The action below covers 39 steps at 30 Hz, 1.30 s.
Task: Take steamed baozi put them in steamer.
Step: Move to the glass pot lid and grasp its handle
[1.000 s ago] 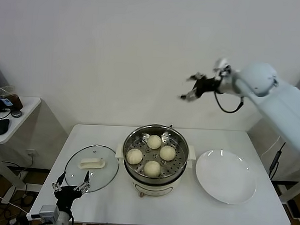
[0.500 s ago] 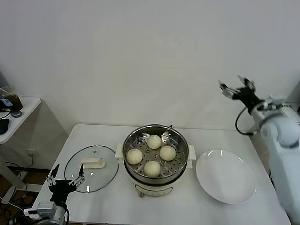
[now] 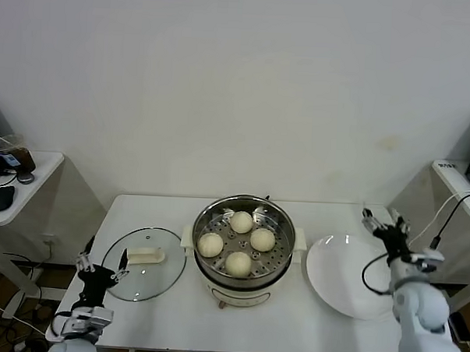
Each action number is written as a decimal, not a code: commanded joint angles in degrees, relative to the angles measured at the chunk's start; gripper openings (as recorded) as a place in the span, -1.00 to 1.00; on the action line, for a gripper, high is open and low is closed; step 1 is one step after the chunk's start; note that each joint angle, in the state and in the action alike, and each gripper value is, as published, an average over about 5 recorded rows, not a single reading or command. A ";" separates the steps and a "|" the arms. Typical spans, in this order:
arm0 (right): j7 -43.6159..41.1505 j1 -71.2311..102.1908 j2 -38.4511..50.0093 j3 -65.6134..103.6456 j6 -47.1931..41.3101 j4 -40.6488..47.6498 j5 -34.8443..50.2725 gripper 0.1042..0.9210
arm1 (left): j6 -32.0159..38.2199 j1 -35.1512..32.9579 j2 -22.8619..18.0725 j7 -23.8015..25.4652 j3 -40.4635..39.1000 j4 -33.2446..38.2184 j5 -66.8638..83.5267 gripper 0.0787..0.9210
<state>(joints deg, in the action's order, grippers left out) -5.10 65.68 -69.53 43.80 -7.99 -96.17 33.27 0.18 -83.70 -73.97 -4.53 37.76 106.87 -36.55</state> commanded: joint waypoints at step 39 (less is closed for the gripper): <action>1.72 10.91 -5.15 4.77 3.34 0.58 -5.69 0.76 | -11.31 10.01 3.55 1.66 -13.50 -15.23 -38.30 0.77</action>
<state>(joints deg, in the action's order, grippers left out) -3.45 76.31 -74.49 48.41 -4.92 -95.94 27.95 -10.00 -75.72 -69.81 -3.46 25.64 94.22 -74.75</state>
